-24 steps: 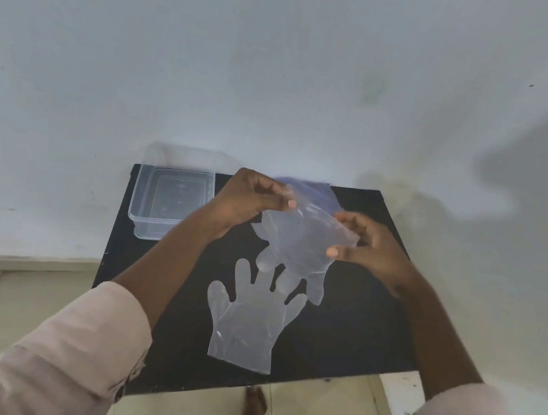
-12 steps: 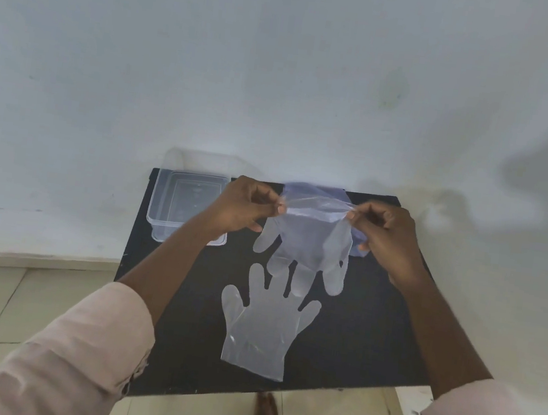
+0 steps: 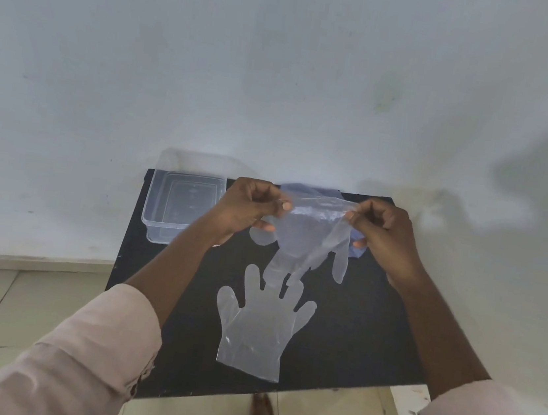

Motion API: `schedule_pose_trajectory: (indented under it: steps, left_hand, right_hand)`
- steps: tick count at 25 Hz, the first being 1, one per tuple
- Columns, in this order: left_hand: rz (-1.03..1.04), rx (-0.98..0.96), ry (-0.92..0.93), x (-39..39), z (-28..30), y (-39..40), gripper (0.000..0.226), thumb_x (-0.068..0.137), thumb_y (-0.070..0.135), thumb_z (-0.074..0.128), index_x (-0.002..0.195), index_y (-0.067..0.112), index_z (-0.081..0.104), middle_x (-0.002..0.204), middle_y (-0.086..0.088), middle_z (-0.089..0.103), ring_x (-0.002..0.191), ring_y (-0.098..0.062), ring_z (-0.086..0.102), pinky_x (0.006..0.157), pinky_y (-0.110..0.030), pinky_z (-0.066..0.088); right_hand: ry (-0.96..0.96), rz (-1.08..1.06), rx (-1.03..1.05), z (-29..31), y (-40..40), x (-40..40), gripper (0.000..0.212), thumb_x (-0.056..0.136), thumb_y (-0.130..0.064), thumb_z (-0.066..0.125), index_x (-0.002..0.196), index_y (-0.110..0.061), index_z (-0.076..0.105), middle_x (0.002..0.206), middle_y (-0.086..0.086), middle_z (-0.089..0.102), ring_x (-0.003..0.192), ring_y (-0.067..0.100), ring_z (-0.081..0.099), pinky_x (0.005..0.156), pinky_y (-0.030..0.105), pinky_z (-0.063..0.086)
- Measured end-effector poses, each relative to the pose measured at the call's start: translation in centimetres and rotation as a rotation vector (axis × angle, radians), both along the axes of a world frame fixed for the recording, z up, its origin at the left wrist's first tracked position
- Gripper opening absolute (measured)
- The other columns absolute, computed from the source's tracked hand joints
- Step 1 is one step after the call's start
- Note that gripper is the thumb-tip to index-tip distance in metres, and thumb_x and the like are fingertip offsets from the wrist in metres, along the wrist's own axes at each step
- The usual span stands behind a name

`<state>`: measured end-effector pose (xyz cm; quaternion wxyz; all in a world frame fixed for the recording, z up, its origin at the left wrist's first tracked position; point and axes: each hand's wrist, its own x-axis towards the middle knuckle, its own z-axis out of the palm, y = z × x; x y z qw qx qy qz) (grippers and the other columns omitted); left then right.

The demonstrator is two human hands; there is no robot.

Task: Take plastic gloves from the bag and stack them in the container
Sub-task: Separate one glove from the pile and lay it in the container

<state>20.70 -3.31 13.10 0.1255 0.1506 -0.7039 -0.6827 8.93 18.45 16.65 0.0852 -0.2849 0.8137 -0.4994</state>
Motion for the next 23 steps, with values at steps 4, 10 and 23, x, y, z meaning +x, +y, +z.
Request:
schedule_pose_trajectory:
  steps: [4, 10, 23]
  left_hand:
    - [0.007, 0.024, 0.007, 0.1, 0.4, 0.3, 0.019, 0.080, 0.022, 0.079, 0.091, 0.007, 0.075, 0.078, 0.000, 0.075, 0.077, -0.011, 0.070, 0.066, -0.031, 0.061]
    - [0.014, 0.072, 0.019, 1.4, 0.5, 0.0, 0.016, 0.083, 0.019, 0.075, 0.093, 0.005, 0.074, 0.087, -0.002, 0.077, 0.082, -0.017, 0.072, 0.069, -0.037, 0.061]
    - [0.080, 0.115, 0.030, 2.6, -0.1, -1.0, 0.010, 0.090, 0.005, 0.064, 0.082, 0.011, 0.064, 0.090, -0.015, 0.075, 0.079, -0.022, 0.075, 0.073, -0.036, 0.060]
  right_hand:
    - [-0.036, -0.008, -0.054, 0.0, 0.2, 0.5, 0.013, 0.089, -0.017, 0.067, 0.085, -0.005, 0.066, 0.084, 0.017, 0.070, 0.068, 0.024, 0.065, 0.060, 0.028, 0.056]
    - [-0.103, 0.004, -0.158, -0.3, 0.2, 2.1, 0.012, 0.089, -0.007, 0.064, 0.078, -0.011, 0.067, 0.093, 0.008, 0.071, 0.079, 0.022, 0.065, 0.056, 0.022, 0.054]
    - [-0.464, 0.115, -0.248, -0.8, -2.8, 2.3, 0.020, 0.093, -0.002, 0.055, 0.077, -0.014, 0.059, 0.089, 0.013, 0.074, 0.082, 0.029, 0.074, 0.072, 0.035, 0.061]
